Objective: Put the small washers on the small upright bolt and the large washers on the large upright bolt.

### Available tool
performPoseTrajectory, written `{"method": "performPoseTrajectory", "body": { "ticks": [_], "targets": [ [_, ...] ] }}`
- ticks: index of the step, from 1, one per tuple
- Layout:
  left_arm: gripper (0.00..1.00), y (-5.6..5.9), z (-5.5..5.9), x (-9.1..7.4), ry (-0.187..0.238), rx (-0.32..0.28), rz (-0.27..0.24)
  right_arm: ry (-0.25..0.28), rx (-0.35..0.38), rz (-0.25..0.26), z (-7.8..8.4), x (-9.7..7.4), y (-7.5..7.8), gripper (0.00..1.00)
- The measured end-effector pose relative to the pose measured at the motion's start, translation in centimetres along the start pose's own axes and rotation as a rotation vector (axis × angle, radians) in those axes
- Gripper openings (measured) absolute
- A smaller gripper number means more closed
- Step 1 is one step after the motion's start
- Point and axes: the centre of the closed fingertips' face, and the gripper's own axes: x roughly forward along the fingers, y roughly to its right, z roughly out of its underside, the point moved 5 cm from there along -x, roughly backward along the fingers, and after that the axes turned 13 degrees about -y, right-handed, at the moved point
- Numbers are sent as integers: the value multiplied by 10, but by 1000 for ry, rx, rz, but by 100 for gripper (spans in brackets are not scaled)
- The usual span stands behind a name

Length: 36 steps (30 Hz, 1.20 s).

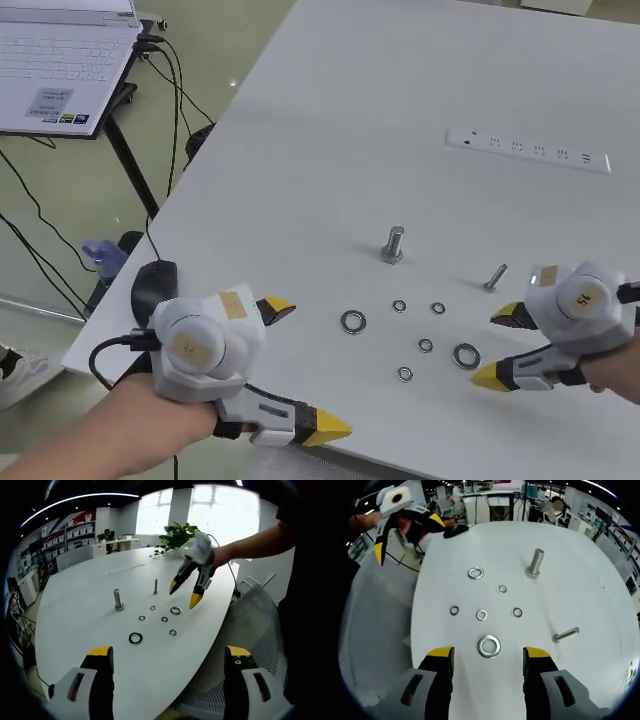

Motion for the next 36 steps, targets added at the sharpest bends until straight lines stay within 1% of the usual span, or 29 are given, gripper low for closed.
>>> {"method": "performPoseTrajectory", "body": {
  "ticks": [3,6,10,17,20,23,27,29,32,34,36],
  "targets": [
    [91,-1,1,-1,0,3,-3,-28,-7,-5,0,4,0,55],
    [91,-1,1,-1,6,-5,3,-65,-28,-2,4,9,3,53],
    [90,0,1,0,3,0,13,-74,-32,-7,3,14,5,45],
    [90,-1,2,-1,16,-7,16,-103,-59,-10,-1,21,5,44],
    [91,-1,2,-2,18,2,10,-125,-72,0,-2,24,6,42],
    [91,-4,4,-2,5,8,1,-134,-73,0,-3,26,8,41],
    [93,-9,4,-3,6,13,-18,-147,-80,-1,-5,28,6,39],
    [93,-12,6,-2,-10,24,-34,-157,-85,-1,-5,29,6,39],
    [93,-13,7,0,-17,33,-36,-168,-95,-2,-6,31,5,37],
    [93,-15,9,2,-31,34,-36,-183,-105,0,-5,33,4,36],
    [92,-15,8,2,-25,45,-36,-191,-112,4,-6,35,3,36]
  ]
}}
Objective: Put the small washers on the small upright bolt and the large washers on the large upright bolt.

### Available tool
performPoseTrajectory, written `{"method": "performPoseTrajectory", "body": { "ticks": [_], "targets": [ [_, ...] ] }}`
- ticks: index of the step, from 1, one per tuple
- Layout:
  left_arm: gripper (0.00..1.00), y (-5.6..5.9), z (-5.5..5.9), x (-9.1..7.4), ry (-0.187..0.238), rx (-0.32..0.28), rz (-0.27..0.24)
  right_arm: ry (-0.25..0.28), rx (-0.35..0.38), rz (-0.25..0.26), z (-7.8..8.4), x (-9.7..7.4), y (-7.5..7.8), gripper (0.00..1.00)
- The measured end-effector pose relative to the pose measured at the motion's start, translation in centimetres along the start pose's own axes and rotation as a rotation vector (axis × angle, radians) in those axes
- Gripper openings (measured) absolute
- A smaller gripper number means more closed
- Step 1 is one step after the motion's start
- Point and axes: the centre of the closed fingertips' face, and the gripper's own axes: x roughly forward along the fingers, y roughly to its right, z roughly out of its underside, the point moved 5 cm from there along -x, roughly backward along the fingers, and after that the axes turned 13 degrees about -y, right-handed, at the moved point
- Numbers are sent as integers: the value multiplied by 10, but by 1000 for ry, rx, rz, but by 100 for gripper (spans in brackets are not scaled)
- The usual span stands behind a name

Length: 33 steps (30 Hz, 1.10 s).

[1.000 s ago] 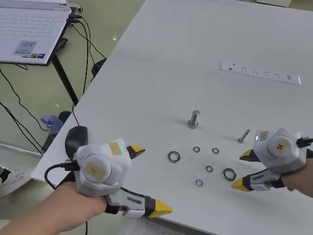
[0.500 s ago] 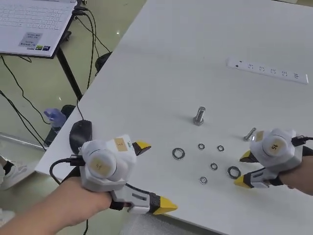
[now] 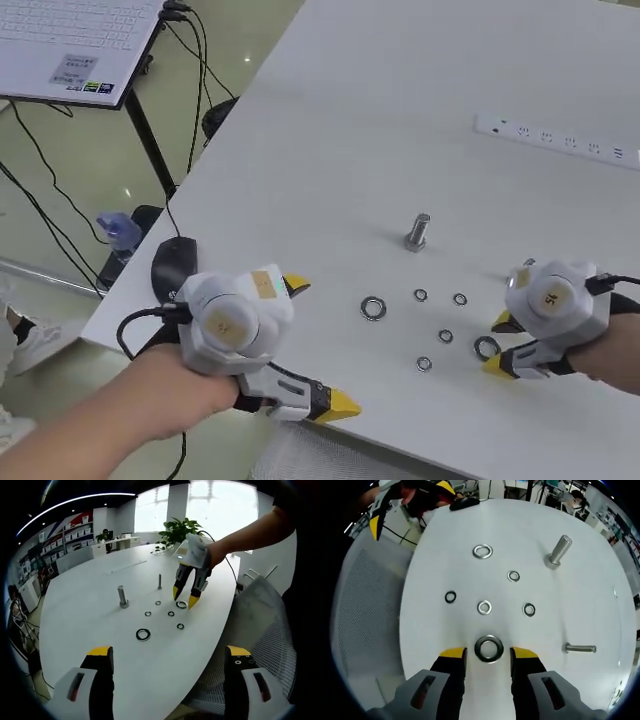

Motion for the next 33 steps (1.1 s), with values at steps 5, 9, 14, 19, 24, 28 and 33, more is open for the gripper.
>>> {"method": "performPoseTrajectory", "body": {
  "ticks": [5,9,14,19,24,28,33],
  "targets": [
    [89,-1,-2,0,11,4,-1,-21,-20,17,-1,-1,3,33],
    [83,-3,-7,-4,58,13,1,-35,-25,17,-2,0,3,32],
    [88,-8,-2,1,-11,-16,-6,-61,-34,23,-4,1,2,26],
    [90,-7,-2,2,-24,16,-4,-77,-38,25,-4,1,1,24],
    [90,-8,-2,3,-27,21,-5,-71,-21,25,-3,1,1,23],
    [89,-9,-3,2,-22,24,-4,-70,-8,20,-3,1,2,22],
    [89,-9,0,4,-23,33,4,-73,7,10,-4,0,3,22]
  ]
}}
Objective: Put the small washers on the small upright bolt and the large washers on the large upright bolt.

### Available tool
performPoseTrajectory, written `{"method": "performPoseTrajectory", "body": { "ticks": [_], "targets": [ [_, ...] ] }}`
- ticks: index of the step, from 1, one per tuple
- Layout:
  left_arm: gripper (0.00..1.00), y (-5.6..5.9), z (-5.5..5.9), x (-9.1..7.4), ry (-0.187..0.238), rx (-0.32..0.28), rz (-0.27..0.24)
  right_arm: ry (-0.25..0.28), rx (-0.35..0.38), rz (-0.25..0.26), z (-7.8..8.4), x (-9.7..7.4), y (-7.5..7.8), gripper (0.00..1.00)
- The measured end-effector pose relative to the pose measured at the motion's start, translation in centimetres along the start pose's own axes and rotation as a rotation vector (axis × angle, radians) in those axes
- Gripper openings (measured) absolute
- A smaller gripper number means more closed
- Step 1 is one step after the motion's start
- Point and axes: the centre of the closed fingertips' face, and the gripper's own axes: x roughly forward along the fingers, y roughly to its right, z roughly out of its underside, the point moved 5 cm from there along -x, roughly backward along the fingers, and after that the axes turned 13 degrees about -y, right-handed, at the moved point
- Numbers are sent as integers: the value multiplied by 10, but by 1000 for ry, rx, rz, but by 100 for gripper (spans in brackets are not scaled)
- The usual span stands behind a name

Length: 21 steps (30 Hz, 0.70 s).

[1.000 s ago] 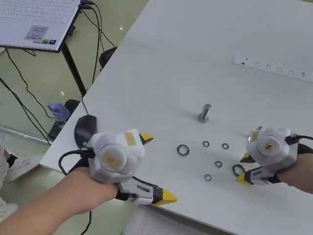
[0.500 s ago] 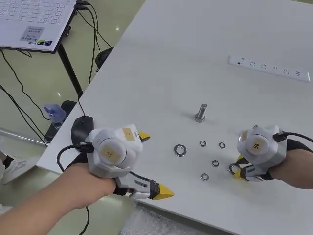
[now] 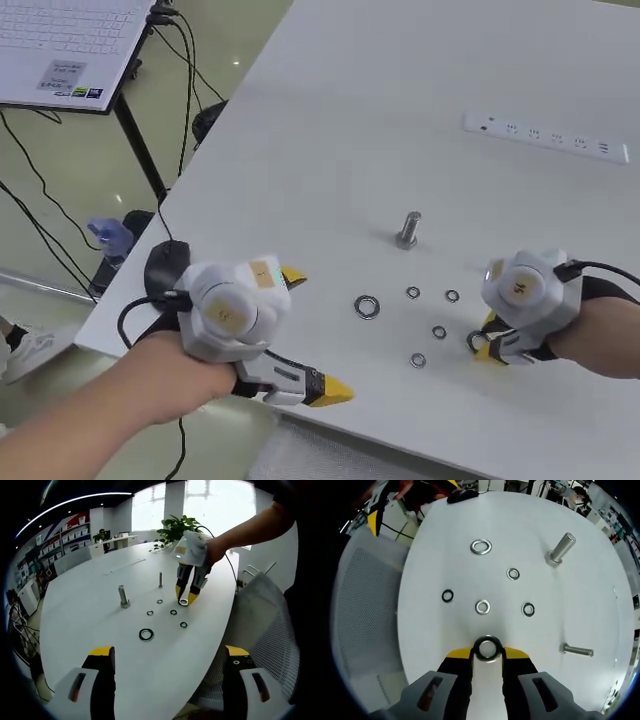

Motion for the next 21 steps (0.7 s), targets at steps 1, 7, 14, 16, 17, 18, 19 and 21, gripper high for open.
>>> {"method": "performPoseTrajectory", "body": {
  "ticks": [1,7,14,16,17,18,19,21],
  "targets": [
    [89,0,-1,0,7,13,1,0,-1,2,-1,-2,0,22],
    [89,-2,-1,1,-6,6,-3,3,16,-7,-4,-15,3,22],
    [88,-2,-1,4,-19,52,-8,27,37,-14,-7,-35,9,22],
    [87,-1,-1,3,-27,65,-10,41,49,-22,-9,-42,12,22],
    [87,-2,-1,3,-27,61,-9,54,68,-28,-11,-48,13,22],
    [87,-2,-1,3,-28,52,-5,56,69,-26,-11,-51,14,22],
    [87,-3,-1,4,-30,38,-4,60,69,-23,-12,-55,15,22],
    [88,-4,-1,2,-21,49,-10,68,77,-27,-14,-63,16,22]
  ]
}}
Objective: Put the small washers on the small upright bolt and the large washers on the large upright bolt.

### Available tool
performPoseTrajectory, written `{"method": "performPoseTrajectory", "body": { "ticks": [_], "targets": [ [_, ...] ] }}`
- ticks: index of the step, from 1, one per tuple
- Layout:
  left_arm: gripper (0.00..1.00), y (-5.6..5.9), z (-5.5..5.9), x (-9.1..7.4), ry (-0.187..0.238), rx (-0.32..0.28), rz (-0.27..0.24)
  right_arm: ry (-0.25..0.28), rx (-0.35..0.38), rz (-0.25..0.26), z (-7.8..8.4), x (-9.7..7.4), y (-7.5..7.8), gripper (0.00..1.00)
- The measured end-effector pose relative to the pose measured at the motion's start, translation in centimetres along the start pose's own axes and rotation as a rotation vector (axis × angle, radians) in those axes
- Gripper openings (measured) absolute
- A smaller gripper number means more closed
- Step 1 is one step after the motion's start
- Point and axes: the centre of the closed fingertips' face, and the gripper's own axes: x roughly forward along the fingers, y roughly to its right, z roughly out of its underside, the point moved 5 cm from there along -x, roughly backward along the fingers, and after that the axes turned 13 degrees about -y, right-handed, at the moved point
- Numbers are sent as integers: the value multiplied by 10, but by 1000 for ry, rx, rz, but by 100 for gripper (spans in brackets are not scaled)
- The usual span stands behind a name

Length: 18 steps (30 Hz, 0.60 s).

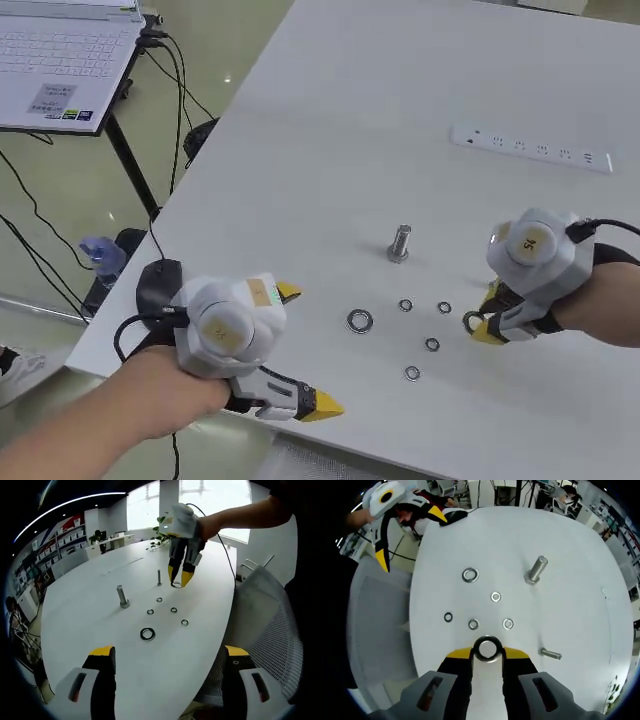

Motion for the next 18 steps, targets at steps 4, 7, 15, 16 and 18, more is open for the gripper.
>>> {"method": "performPoseTrajectory", "body": {
  "ticks": [4,7,15,16,18],
  "targets": [
    [87,-3,0,-1,-5,5,-5,3,1,3,-5,-13,3,22],
    [88,-2,1,0,-14,1,3,8,12,1,-10,-21,6,22],
    [87,0,6,4,-29,-4,22,-18,13,28,-17,-36,19,22],
    [87,-1,6,4,-23,-4,21,-22,15,28,-18,-38,22,22],
    [86,-3,5,3,-20,-8,19,-28,19,25,-19,-40,25,22]
  ]
}}
